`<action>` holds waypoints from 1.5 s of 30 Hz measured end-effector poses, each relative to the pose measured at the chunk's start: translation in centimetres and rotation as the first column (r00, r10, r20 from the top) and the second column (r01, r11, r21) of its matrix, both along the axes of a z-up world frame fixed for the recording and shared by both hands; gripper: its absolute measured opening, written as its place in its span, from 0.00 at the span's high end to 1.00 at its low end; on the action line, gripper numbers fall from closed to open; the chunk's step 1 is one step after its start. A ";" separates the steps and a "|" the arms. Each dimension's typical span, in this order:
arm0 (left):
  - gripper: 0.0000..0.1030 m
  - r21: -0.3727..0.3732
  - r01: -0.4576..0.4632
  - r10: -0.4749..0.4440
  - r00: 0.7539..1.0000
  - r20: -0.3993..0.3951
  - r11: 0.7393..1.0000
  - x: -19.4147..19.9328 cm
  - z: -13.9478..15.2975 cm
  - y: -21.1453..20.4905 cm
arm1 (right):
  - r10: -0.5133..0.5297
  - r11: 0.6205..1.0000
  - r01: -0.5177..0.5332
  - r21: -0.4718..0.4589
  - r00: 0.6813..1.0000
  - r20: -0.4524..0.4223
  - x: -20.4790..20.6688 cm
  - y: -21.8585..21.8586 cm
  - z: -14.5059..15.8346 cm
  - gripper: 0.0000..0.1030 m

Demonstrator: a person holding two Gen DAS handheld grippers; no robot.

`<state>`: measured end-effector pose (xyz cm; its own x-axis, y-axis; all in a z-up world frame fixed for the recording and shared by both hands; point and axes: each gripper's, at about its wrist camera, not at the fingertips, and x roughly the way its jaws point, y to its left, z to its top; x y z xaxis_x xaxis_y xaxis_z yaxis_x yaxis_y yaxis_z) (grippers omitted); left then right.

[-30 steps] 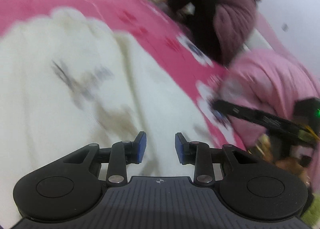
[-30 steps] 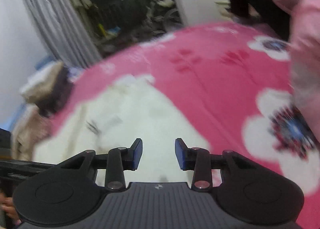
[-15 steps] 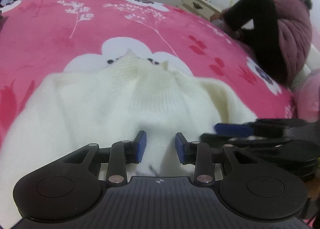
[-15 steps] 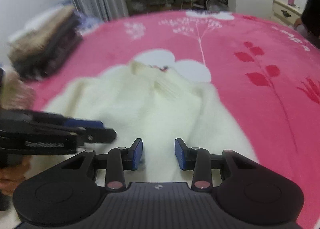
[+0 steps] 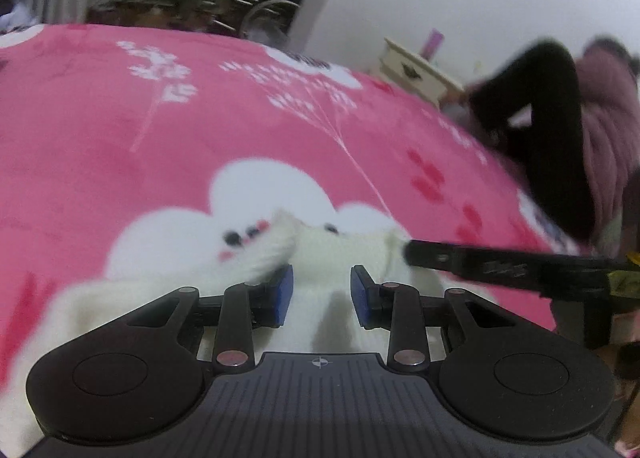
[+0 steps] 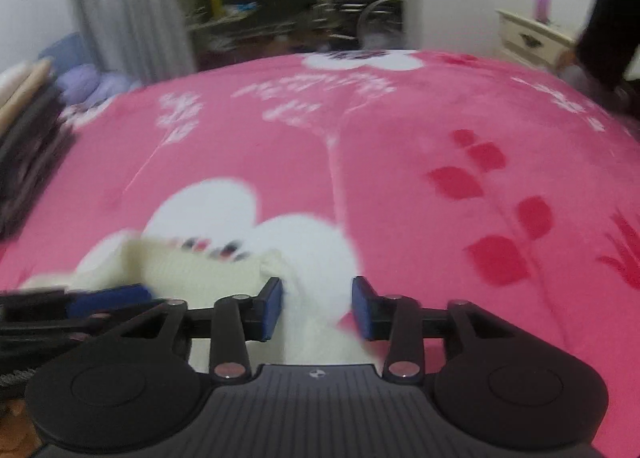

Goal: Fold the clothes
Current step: 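Move both grippers to the hem edge of the cream sweater, then close both grippers on the sweater hem edge side by side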

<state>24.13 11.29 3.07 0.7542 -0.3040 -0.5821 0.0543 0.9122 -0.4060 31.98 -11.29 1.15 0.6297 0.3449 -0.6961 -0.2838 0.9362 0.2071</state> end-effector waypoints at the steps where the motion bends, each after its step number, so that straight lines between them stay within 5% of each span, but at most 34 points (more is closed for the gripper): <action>1: 0.69 -0.019 -0.011 0.012 1.000 0.016 1.000 -0.5 0.6 0.7 | 0.001 0.999 -0.001 0.050 1.000 -0.005 0.1 -1.1 0.5 0.60; 5: 0.69 0.039 -0.022 0.019 0.997 0.080 0.999 -2.6 2.2 2.4 | 0.037 0.989 -0.033 0.143 0.999 -0.025 -0.1 -4.6 2.1 0.55; 10: 0.69 0.157 -0.026 0.023 0.999 0.022 0.987 -2.0 1.0 2.0 | 0.250 0.955 -0.235 0.181 0.966 -0.065 -1.3 -4.7 3.6 0.56; 12: 0.68 0.123 -0.078 0.079 0.997 0.001 0.989 -1.4 0.1 2.8 | 0.290 0.949 -0.273 0.159 0.952 -0.098 -1.4 -3.9 3.1 0.57; 16: 0.66 0.043 -0.170 0.171 0.984 -0.039 0.985 -0.3 -1.1 4.5 | 0.114 0.993 -0.109 0.037 0.980 -0.165 0.6 -4.2 -0.1 0.63; 19: 0.66 0.036 -0.152 0.153 0.988 -0.022 0.988 -0.7 -0.3 4.7 | 0.001 0.996 0.010 0.087 0.992 -0.124 1.1 -6.1 0.5 0.62; 23: 0.57 0.044 -0.106 0.103 0.993 0.061 0.993 -1.5 1.1 4.2 | 0.113 0.963 -0.075 0.259 0.984 -0.135 1.5 -6.9 1.4 0.49; 27: 0.49 0.059 -0.100 0.096 0.993 0.068 0.993 -0.5 1.3 3.9 | 0.228 0.958 -0.193 0.211 0.961 -0.157 2.1 -4.9 1.1 0.42; 35: 0.48 0.130 0.015 -0.014 1.000 -0.011 0.991 1.3 -0.8 2.0 | 0.328 0.941 -0.298 0.158 0.917 -0.228 2.7 -2.1 -0.7 0.38; 37: 0.50 0.143 0.016 -0.015 1.000 -0.009 0.990 1.3 -1.0 1.8 | 0.340 0.937 -0.311 0.158 0.913 -0.225 3.1 -1.7 -0.7 0.38; 41: 0.70 0.154 0.008 -0.006 1.000 -0.010 0.988 1.5 -1.1 1.6 | 0.370 0.928 -0.349 0.129 0.904 -0.215 2.9 -0.6 -0.9 0.41; 42: 0.81 0.157 0.004 -0.002 1.000 -0.010 0.988 1.5 -1.0 1.5 | 0.379 0.925 -0.360 0.122 0.901 -0.212 2.7 -0.4 -0.8 0.48; 45: 0.92 0.164 -0.009 0.006 1.000 0.023 0.986 0.8 -0.2 1.3 | 0.391 0.920 -0.382 0.085 0.899 -0.198 2.0 0.0 -0.3 0.70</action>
<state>24.89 12.59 2.91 0.7692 -0.1999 -0.6069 0.0545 0.9669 -0.2493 33.97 -11.30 0.89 0.2844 0.5643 -0.7750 -0.5678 0.7505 0.3381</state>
